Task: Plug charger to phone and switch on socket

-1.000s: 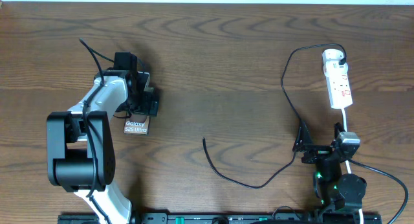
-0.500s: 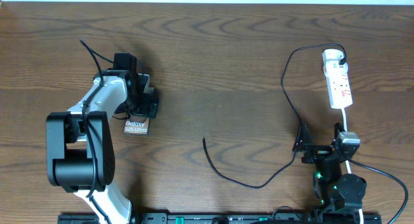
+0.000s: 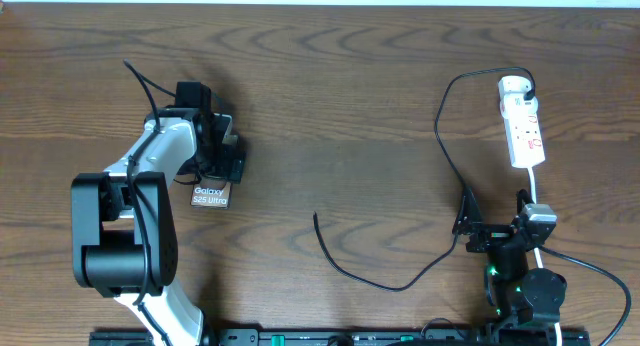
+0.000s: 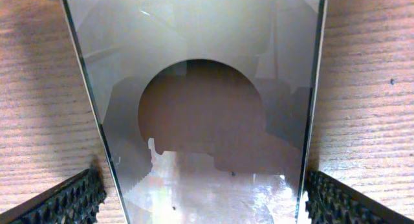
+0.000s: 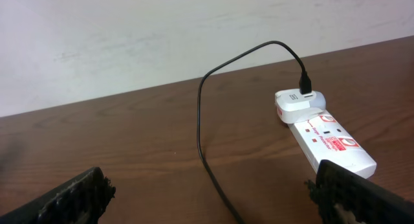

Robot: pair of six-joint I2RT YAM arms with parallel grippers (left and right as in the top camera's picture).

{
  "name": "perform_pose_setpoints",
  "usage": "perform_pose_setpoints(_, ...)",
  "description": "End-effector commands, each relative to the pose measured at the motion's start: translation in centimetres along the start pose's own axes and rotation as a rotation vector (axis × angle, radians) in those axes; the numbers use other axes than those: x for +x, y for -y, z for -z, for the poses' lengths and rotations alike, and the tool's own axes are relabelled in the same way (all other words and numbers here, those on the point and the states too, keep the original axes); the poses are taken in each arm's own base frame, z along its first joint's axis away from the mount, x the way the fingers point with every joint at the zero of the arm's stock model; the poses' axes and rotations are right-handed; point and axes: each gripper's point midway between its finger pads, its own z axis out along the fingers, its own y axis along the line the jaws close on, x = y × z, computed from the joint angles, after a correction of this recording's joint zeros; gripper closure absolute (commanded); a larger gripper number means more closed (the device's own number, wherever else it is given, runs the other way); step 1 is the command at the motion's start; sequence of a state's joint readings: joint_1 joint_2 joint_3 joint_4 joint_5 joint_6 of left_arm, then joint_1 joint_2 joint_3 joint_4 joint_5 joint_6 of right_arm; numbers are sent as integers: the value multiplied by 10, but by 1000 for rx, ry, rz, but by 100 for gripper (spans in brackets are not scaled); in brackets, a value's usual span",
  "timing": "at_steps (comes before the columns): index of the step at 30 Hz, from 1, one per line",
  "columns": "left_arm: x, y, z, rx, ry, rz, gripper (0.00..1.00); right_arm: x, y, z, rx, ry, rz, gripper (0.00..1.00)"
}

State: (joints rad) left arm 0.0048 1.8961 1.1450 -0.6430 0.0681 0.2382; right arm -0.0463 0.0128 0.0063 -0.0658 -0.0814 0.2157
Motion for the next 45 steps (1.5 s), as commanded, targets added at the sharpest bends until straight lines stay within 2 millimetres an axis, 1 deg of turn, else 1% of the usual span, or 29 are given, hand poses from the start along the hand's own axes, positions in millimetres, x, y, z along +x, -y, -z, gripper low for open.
perform_pose_setpoints(1, 27, 0, -22, 2, -95, -35, 2, 1, -1, 0, -3, -4, 15, 1)
perform_pose_setpoints(15, 27, 0, -22, 2, -95, -32, 2, 1, -1, 0, -3, -4, 15, 1)
perform_pose_setpoints(25, 22, -1, -23, -1, -77, -32, 2, 1, -1, 0, -3, -4, 15, 1)
perform_pose_setpoints(27, 22, -1, -23, -2, -73, -32, 1, 1, -1, 0, -3, -4, 15, 1)
perform_pose_setpoints(31, 22, -1, -23, -2, -74, -32, 22, 1, -1, 0, -3, -4, 15, 1)
perform_pose_setpoints(32, 22, -1, -23, -2, -73, -32, 31, 1, -1, 0, -3, -4, 15, 1)
perform_pose_setpoints(33, 22, -1, -23, -2, -73, -32, 32, 1, -1, 0, -3, -4, 15, 1)
perform_pose_setpoints(34, 22, -1, -23, -2, -73, -32, 32, 1, -1, 0, -3, -4, 15, 1)
perform_pose_setpoints(35, 22, -1, -23, -2, -73, -32, 29, 1, -1, 0, -3, -4, 15, 1)
perform_pose_setpoints(37, 22, -1, -23, -2, -73, -32, 12, 1, -1, 0, -3, -4, 15, 1)
perform_pose_setpoints(38, 22, -1, -23, -2, -73, -32, 9, 1, -1, 0, -3, -4, 15, 1)
perform_pose_setpoints(40, 22, -1, -23, -2, -73, -32, 6, 1, -1, 0, -3, -4, 15, 1)
perform_pose_setpoints(45, 22, -1, -23, -2, -73, -32, 5, 1, -1, 0, -3, -4, 15, 1)
